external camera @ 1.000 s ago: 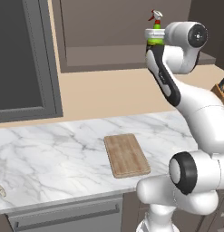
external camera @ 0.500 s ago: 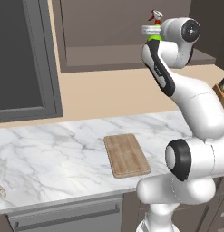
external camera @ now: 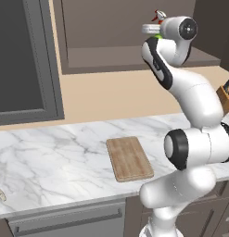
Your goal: Grab the spray bottle from the cabinet, then place it next to the cutting board for sanitizing. Then grab the dish brush from the countertop next to the sink and place it next to the cutting board.
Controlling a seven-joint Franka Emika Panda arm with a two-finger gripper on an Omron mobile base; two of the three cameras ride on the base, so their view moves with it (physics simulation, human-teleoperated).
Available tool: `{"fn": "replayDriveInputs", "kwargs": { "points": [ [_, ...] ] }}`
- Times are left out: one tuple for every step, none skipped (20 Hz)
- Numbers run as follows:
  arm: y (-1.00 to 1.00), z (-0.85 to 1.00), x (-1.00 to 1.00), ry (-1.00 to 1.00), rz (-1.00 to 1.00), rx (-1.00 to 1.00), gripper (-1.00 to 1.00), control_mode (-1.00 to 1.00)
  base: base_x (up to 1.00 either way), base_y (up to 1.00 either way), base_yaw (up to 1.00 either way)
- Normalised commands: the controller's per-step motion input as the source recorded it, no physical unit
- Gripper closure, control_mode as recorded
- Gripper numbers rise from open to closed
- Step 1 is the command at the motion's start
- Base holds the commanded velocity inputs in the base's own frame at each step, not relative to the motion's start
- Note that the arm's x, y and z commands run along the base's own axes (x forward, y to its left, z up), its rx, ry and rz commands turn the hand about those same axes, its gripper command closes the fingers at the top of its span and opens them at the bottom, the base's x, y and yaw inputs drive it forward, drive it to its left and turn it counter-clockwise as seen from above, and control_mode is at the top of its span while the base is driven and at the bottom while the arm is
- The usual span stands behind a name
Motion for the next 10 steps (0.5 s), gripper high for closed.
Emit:
{"fn": "replayDriveInputs", "kwargs": {
  "points": [
    [-0.07,0.00,0.30,0.00,0.00,0.00,-1.00,-1.00,0.00,0.00,0.00],
    [-0.01,0.00,0.30,0.00,0.00,0.00,1.00,-1.00,0.00,0.00,0.00],
    [0.00,0.00,0.34,0.01,0.00,0.00,1.00,-1.00,0.00,0.00,0.00],
    [0.00,0.00,0.38,0.01,0.00,0.00,1.00,-1.00,0.00,0.00,0.00],
    [0.00,0.00,0.36,0.03,0.00,0.00,1.00,-1.00,0.00,0.00,0.00],
    [0.00,0.00,0.29,0.03,0.00,0.00,1.00,-1.00,0.00,0.00,0.00],
    [0.00,0.00,0.24,0.04,0.00,0.00,1.00,-1.00,0.00,0.00,0.00],
    [0.00,0.00,0.16,0.04,0.00,0.00,1.00,-1.00,0.00,0.00,0.00],
    [0.00,0.00,0.00,0.00,0.00,0.00,1.00,-1.00,0.00,0.00,0.00],
    [0.00,0.00,-0.06,0.00,0.00,0.00,1.00,-1.00,0.00,0.00,0.00]
  ]
}}
